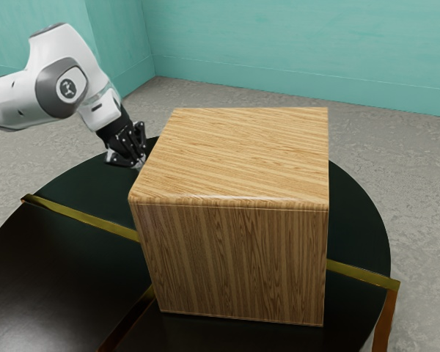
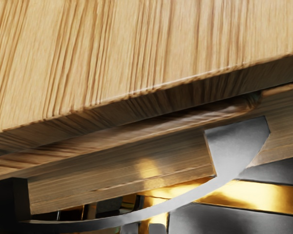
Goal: Push the drawer handle with one arm to close the drawer
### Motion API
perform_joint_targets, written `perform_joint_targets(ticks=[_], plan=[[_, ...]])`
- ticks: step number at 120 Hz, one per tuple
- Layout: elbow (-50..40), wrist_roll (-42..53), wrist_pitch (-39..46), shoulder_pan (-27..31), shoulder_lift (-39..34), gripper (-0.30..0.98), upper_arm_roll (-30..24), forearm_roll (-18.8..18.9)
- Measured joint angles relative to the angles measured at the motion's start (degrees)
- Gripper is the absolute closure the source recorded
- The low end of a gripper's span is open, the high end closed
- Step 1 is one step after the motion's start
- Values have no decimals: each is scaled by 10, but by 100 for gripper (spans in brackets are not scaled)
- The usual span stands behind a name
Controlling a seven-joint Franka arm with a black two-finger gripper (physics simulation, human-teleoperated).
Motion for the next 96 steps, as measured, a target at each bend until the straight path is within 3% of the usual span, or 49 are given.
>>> perform_joint_targets(ticks=[22, 44, 54, 71, 96], plan=[[-15, -20, -18, 7, -47, 78, 19, 14], [96, -92, -121, 16, -48, 75, 60, 109], [138, -148, -178, 15, -46, 60, 64, 142], [183, -272, -243, 16, -42, 32, 78, 164], [190, -424, -286, 13, -38, 12, 78, 171]])
